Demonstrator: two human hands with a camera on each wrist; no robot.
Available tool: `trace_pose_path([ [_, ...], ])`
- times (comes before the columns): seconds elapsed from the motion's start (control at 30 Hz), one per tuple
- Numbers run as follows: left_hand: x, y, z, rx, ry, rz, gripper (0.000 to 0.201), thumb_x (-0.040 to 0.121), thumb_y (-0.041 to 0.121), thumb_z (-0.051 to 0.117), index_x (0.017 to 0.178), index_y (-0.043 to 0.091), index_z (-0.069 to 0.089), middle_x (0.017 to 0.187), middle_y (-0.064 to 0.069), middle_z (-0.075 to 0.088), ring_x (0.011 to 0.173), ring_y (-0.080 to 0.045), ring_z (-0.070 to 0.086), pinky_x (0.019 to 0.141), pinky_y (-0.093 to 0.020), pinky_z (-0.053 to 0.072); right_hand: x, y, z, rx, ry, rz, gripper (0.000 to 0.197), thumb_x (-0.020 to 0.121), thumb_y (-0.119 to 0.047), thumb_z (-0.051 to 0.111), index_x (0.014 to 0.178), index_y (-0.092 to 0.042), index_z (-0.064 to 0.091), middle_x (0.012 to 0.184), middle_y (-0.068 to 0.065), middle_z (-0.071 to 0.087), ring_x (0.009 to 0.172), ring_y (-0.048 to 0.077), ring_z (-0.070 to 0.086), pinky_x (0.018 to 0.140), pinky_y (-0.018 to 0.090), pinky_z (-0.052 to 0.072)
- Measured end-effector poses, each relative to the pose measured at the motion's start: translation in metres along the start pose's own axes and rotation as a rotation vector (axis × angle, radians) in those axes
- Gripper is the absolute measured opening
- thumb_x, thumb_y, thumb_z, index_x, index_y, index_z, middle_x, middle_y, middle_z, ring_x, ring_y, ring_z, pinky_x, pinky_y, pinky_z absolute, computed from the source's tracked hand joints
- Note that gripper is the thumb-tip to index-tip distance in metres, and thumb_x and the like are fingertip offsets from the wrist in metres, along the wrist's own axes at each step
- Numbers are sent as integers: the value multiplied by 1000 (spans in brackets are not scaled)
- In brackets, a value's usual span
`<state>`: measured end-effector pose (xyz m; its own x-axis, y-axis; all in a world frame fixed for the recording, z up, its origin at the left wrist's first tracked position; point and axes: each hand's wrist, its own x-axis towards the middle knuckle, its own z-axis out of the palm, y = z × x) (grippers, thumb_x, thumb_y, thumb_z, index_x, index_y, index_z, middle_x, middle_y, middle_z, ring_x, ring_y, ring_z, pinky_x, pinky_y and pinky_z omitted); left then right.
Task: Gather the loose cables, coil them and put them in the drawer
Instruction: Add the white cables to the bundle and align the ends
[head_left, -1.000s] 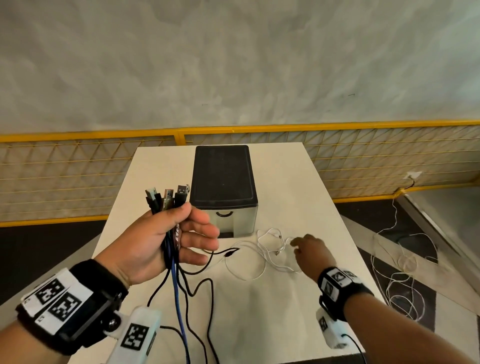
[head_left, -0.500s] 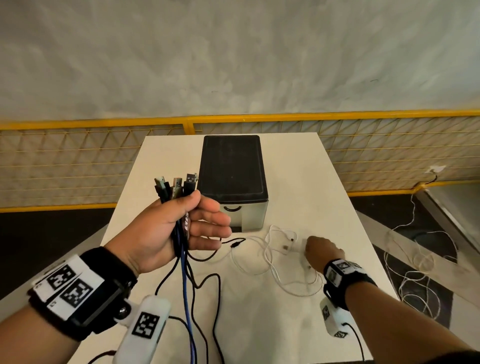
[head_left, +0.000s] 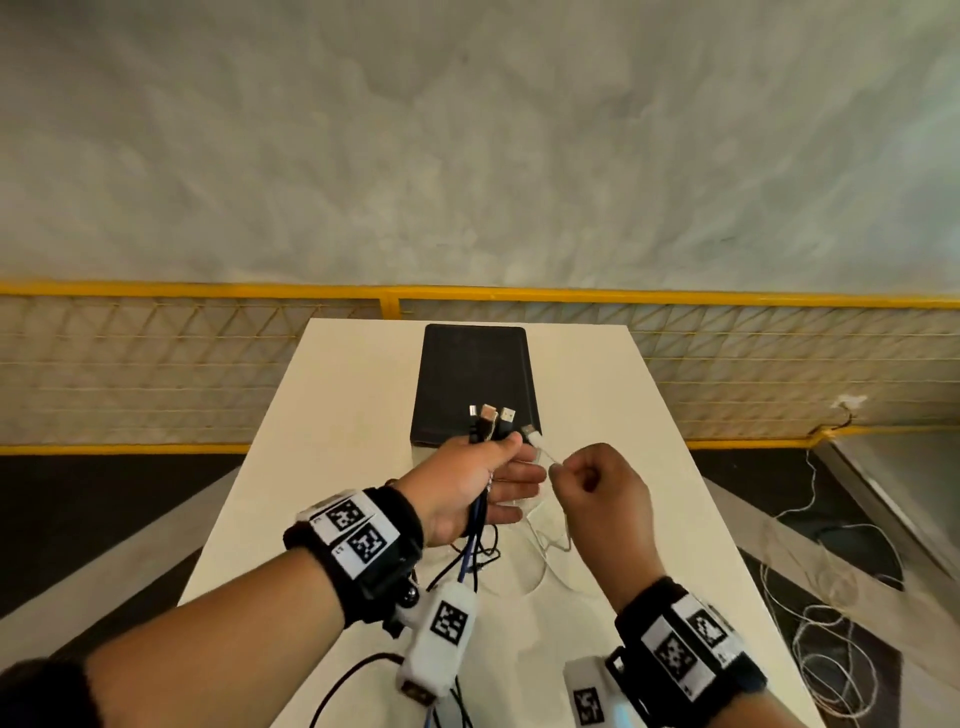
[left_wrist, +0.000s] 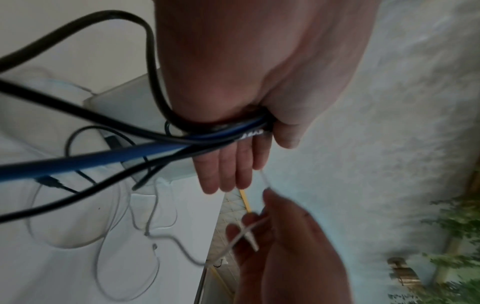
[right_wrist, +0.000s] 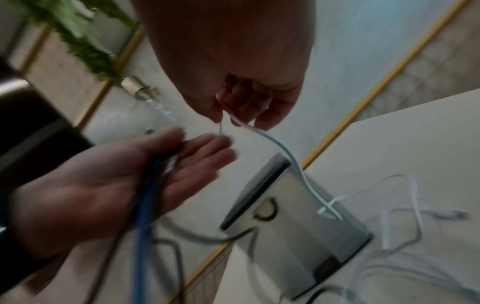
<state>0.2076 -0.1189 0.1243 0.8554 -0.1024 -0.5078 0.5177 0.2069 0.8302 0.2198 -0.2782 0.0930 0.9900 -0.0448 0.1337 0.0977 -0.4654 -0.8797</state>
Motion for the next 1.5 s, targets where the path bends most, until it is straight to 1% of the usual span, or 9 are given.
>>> trace_pose_path([
  [0.2, -6, -8, 2, -158, -22, 50, 34, 101, 31, 50, 113, 5, 68, 98, -11, 73, 94, -26, 70, 90, -44, 55, -23, -21, 21, 130, -53, -78, 19, 84, -11, 69, 71, -19, 58, 62, -8, 63, 57, 3, 57, 51, 10, 42],
  [0.4, -15, -14, -11, -199, -37, 89, 33, 102, 28, 47, 101, 9, 73, 110, -16, 73, 103, -28, 68, 102, -48, 46, -32, -20, 26, 161, -144, -96, 13, 84, -17, 71, 73, -17, 65, 82, -8, 71, 67, 11, 62, 63, 24, 52],
  [0.5, -19, -15, -20, -262, -1, 142, 34, 104, 26, 43, 97, 8, 70, 112, -15, 74, 112, -27, 69, 110, -51, 42, -37, -10, 19, 247, -211, 239, 35, 93, -33, 58, 69, -9, 64, 62, 4, 62, 59, 16, 53, 56, 30, 40],
  [0.6, -24, -19, -25, -316, -11, 176, 33, 104, 23, 41, 95, 7, 67, 108, -17, 75, 112, -30, 69, 108, -51, 43, -47, 0, 23, 324, -580, 722, 60, 95, -60, 42, 80, -9, 69, 66, 5, 64, 55, 15, 49, 49, 25, 31],
  [0.7, -30, -27, -26, -306, -25, 211, 32, 103, 20, 41, 94, 4, 67, 104, -20, 74, 106, -33, 71, 106, -48, 45, -50, 1, 38, 577, -735, 946, 60, 94, -61, 41, 86, -8, 67, 68, 5, 61, 56, 14, 47, 51, 25, 32],
  [0.97, -69, -48, -51, -201, -10, 143, 31, 101, 21, 44, 84, 2, 61, 56, -7, 51, 51, -22, 57, 82, -44, 53, -51, -6, 68, 842, -620, 1136, 24, 88, -26, 49, 67, -16, 56, 62, 0, 53, 57, 16, 49, 64, 29, 44],
  [1.13, -106, -61, -90, -97, -85, -76, 26, 92, 28, 58, 78, 6, 61, 54, -5, 35, 44, -18, 38, 51, -31, 43, -23, 1, 57, 1069, -358, 1165, 26, 91, -18, 41, 65, -16, 43, 53, 5, 47, 55, 19, 41, 67, 35, 43],
  [1.33, -140, -69, -132, 239, -174, -365, 29, 75, 32, 78, 76, 7, 63, 51, -4, 30, 39, -14, 30, 41, -23, 31, 5, 20, 36, 1122, -206, 1125, 34, 102, -21, 34, 72, -13, 46, 51, 2, 45, 54, 16, 36, 64, 32, 40],
  [1.5, -101, -55, -101, 294, 158, 35, 25, 95, 23, 60, 84, 2, 65, 61, -8, 49, 39, -10, 31, 40, -21, 27, -8, 9, 47, 1054, -283, 1024, 30, 104, -25, 35, 83, -12, 53, 62, 4, 49, 57, 18, 43, 67, 34, 43],
])
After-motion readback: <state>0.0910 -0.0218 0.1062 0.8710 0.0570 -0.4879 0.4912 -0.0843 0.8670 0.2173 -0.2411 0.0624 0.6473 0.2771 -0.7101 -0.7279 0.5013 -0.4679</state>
